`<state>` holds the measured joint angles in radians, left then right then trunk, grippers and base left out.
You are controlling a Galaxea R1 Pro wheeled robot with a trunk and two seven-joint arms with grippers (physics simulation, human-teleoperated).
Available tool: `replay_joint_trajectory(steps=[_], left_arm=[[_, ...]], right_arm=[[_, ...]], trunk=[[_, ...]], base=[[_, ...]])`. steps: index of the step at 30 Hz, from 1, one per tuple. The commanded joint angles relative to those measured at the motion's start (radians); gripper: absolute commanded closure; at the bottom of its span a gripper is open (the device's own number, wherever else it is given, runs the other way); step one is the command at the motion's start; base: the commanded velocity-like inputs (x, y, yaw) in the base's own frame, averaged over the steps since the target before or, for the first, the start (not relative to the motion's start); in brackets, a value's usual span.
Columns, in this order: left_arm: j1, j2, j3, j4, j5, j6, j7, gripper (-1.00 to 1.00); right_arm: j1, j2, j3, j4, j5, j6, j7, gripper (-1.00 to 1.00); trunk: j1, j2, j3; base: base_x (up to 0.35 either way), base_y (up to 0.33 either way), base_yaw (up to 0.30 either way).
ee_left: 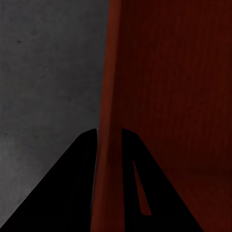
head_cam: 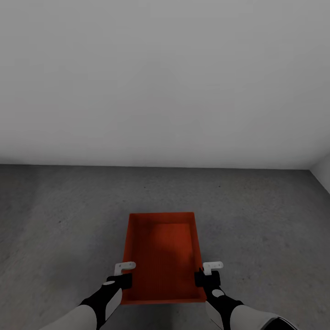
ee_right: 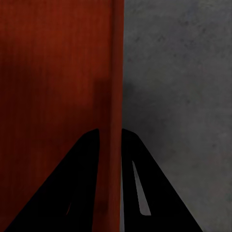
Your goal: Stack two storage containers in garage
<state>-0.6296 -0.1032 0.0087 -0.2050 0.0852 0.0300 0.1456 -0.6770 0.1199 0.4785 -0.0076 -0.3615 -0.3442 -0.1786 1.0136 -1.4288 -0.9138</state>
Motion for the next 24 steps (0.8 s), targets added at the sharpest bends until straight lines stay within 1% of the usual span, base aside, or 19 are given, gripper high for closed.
replay_joint_trajectory(steps=[1,2,14,24], left_arm=[[0.001,-0.001,-0.004,-0.002,0.011,0.004,0.008,1.00],[0.001,-0.001,-0.004,-0.002,0.011,0.004,0.008,1.00],[0.001,-0.001,-0.004,-0.003,0.011,0.004,0.008,1.00],[0.001,-0.001,-0.004,-0.004,0.011,0.004,0.008,1.00]], right_arm=[[-0.001,0.006,-0.057,-0.005,0.001,0.000,-0.001,1.00],[-0.001,0.006,-0.057,-0.005,0.001,-0.001,-0.001,1.00],[-0.001,0.006,-0.057,-0.005,0.001,-0.001,-0.001,1.00],[-0.001,0.005,-0.057,-0.005,0.001,0.000,-0.001,1.00]], trunk=[[0.000,0.000,-0.001],[0.000,0.000,-0.001],[0.046,-0.084,-0.038],[0.046,-0.084,-0.038]], base=[[0.000,0.000,0.000],[0.000,0.000,0.000],[0.000,0.000,0.000],[0.000,0.000,0.000]])
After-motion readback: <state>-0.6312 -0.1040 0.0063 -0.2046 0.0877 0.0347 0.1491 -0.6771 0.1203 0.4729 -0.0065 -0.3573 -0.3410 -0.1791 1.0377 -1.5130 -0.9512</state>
